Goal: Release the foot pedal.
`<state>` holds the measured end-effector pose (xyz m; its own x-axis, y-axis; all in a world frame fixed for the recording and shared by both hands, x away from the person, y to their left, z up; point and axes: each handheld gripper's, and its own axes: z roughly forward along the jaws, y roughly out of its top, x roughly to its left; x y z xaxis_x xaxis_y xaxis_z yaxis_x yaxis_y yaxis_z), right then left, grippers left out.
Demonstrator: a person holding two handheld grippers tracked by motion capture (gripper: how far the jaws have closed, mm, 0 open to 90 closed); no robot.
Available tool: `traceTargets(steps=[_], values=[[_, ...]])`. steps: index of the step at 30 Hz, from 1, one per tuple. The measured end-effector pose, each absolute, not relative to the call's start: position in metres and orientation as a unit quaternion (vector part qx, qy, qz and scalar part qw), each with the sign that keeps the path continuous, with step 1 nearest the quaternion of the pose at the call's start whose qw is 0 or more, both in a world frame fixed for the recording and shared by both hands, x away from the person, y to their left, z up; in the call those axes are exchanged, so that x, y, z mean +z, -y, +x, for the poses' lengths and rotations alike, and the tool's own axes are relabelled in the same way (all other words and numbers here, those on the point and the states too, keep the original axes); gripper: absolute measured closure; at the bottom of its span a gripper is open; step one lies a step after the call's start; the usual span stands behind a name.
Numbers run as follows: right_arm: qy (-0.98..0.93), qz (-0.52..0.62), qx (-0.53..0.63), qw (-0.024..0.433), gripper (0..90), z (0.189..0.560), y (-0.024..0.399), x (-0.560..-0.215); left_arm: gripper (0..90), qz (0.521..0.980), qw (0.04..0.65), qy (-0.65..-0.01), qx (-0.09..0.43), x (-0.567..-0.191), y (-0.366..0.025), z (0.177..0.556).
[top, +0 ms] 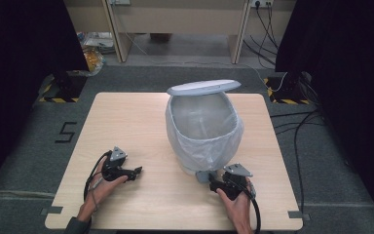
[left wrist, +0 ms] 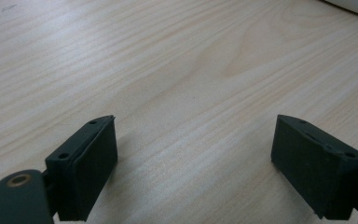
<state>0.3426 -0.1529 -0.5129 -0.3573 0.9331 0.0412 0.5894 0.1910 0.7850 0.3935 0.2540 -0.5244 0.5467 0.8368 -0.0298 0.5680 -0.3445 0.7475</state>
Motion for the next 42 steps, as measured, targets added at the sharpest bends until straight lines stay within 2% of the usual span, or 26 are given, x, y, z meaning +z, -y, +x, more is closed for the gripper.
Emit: traceTargets(steps=[21,23,42], values=[[-0.725,0.519,0.39,0.228,19.3,0.34,0.157,-0.503,13.8,0.801,0.368,-0.436,0.182,-0.524,-0.254,0.393],[-0.728,0.513,0.392,0.23,22.2,0.34,0.158,-0.502,13.8,0.801,0.368,-0.436,0.182,-0.524,-0.254,0.393],[-0.709,0.529,0.4,0.241,23.1,0.325,0.198,-0.495,13.8,0.801,0.367,-0.436,0.182,-0.524,-0.254,0.393]])
